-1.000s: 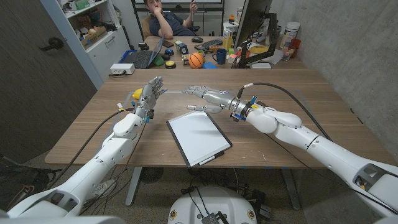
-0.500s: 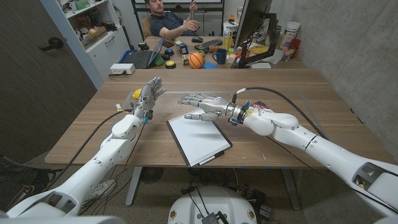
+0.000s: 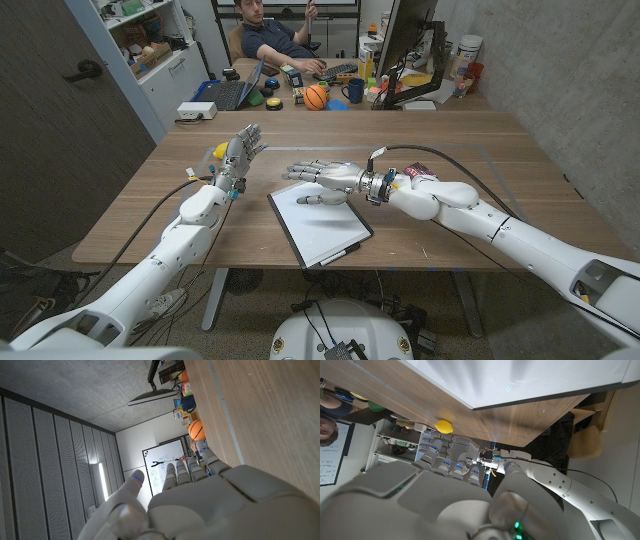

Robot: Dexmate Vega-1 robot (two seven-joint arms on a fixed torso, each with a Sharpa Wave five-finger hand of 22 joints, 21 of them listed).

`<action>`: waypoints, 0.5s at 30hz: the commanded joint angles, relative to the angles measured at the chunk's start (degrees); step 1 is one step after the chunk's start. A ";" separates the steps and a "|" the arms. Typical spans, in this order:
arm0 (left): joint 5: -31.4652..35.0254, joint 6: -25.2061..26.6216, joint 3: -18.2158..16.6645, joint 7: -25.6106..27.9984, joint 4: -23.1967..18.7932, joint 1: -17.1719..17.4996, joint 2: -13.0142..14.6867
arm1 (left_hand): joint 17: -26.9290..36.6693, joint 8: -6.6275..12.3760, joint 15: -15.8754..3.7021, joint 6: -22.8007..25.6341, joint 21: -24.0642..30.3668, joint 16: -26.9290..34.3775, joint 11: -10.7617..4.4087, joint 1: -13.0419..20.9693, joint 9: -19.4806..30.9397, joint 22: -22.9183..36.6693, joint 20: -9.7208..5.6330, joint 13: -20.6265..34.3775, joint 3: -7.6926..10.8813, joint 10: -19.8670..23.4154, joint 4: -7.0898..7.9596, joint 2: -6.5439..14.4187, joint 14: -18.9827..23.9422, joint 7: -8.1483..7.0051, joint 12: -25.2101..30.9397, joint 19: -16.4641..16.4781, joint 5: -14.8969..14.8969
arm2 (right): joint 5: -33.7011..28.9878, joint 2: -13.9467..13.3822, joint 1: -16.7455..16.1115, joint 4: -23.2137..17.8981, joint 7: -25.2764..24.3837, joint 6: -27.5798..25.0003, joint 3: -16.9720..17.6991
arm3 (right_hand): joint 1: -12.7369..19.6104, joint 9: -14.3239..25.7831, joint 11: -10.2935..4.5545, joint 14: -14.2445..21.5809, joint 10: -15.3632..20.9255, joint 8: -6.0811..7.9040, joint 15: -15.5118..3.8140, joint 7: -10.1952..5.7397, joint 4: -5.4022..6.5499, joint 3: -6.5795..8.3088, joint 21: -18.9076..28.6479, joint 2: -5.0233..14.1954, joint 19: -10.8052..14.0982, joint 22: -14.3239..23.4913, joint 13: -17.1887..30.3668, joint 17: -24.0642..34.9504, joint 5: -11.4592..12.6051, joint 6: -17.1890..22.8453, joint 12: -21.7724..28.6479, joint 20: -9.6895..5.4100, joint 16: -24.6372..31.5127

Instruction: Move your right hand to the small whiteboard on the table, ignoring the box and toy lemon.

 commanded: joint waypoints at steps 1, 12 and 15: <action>-0.13 -0.35 -0.14 -0.32 -0.80 0.73 0.35 | 0.24 0.32 -0.41 0.23 -0.39 0.03 -0.03 -0.34 0.31 0.09 -0.16 0.33 -0.27 0.26 -0.03 0.03 -0.21 -0.40 0.39 0.37 0.42 | -1.51 -0.80 -0.07 -1.90 2.46 -0.80 -0.72 | 1.20 0.12 -0.12 -0.67 -0.95 -0.01 0.12 -0.55 -0.54 0.21 -0.45 0.37 -0.19 0.07 0.10 0.10 0.21 -0.81 -0.04 0.71 -0.01; -0.44 -1.03 -0.12 -2.05 -0.92 1.18 0.88 | 0.26 0.55 -0.36 0.88 -0.60 0.04 0.04 -0.52 0.31 0.10 -0.05 0.33 -0.49 0.26 0.10 -0.16 -0.20 -0.28 0.39 0.37 0.44 | -1.90 -1.02 -0.40 -3.15 5.05 -1.58 -1.14 | 3.02 0.24 -1.13 -1.15 -2.91 -0.10 0.24 -0.77 -1.54 0.25 -1.20 1.06 1.47 0.07 0.13 0.15 0.33 -3.53 0.04 1.96 0.10; -0.60 -1.10 -0.13 -2.48 -0.92 1.23 0.99 | 0.28 0.71 -0.37 1.36 -0.71 0.03 -0.05 -0.65 0.32 0.10 0.00 0.33 -0.65 0.28 0.18 -0.30 -0.24 -0.28 0.39 0.37 0.45 | -2.24 -1.06 -0.66 -3.66 5.28 -1.88 -1.19 | 3.41 0.27 -1.34 -1.55 -3.47 -0.20 0.24 -0.95 -1.76 0.18 -1.50 1.13 1.64 0.08 0.15 0.17 0.32 -4.59 0.05 1.91 0.03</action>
